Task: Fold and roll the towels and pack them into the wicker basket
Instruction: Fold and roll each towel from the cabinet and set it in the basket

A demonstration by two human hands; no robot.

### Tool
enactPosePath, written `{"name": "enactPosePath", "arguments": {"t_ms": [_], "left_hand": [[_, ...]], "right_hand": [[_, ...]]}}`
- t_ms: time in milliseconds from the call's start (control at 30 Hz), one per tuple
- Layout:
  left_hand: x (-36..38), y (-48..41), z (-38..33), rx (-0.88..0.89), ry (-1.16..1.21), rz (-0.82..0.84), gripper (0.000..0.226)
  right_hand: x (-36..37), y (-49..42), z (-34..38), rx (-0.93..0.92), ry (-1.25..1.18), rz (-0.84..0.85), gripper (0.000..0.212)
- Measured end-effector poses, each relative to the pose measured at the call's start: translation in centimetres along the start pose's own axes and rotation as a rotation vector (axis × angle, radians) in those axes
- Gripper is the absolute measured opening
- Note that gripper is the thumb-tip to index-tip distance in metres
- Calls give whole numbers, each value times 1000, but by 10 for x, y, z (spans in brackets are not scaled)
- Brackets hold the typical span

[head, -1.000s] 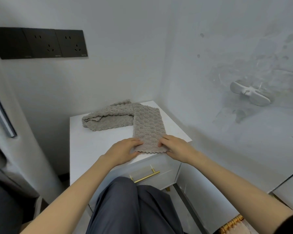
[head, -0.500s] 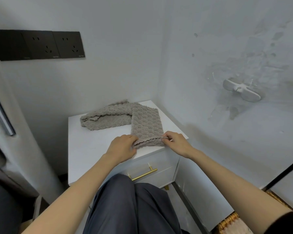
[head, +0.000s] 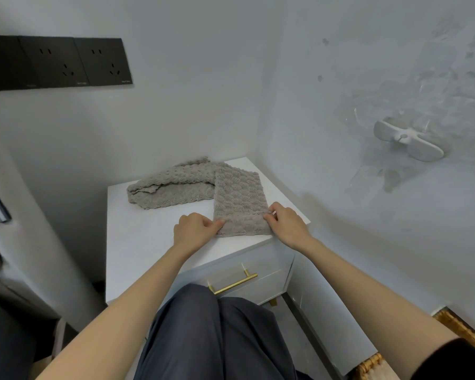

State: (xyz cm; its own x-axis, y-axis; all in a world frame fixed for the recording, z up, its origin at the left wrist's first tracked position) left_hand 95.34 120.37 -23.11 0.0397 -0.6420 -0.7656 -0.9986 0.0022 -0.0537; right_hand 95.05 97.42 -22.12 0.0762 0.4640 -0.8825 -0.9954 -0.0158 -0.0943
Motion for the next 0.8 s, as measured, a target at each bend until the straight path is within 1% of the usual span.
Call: {"name": "enactPosePath", "arguments": {"t_ms": [133,233,300,333,367,400,433,500,567,633,733,800], "left_hand": [[3,-3,6,-33,3,-21,66],[3,-5,4,-22,-33,-36,66],[4,-5,4,-27,-41,-37,66],[5,-5,3,-28,-43,-35,66],[5,-5,3,-27,-44,-35,66],[5,-6,2,-25,-41,-38,66],[4,-6,1,-25,-41,-38,66],[5,-7,2,-32,-46,-26,66],[4,-7,2,-46,-56,-21,65],[3,-8,3,-58,-86,-25,62],[3,-6,-2,-56,-173,-40,53],[0,-3,-9,2,-265,-115,42]], "right_hand": [[4,-3,6,-32,139,-65,23],[3,-1,7,20,219,-121,26],[-5,4,11,28,248,-212,20],[-10,8,19,-24,264,-288,15],[-13,14,31,-125,254,-365,13],[-14,19,45,-261,217,-413,15],[-10,25,59,-406,180,-425,18],[3,37,78,-633,178,-375,21],[17,42,80,-710,182,-301,25],[22,40,71,-688,174,-246,28],[23,30,49,-581,245,-98,35],[21,24,35,-544,309,-24,40]]}}
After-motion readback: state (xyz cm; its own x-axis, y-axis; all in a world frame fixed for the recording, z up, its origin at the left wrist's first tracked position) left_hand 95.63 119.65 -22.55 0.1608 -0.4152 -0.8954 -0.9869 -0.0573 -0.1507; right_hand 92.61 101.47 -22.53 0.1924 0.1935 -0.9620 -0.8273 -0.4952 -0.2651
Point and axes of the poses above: each hand's wrist, its own y-axis away from the middle knuckle, its own x-axis out of the palm, z = x × y, the point moved 7 cm from there along -y, towards the middle knuckle, and after that the axes turned 2 degrees about y, right-handed, at the moved point
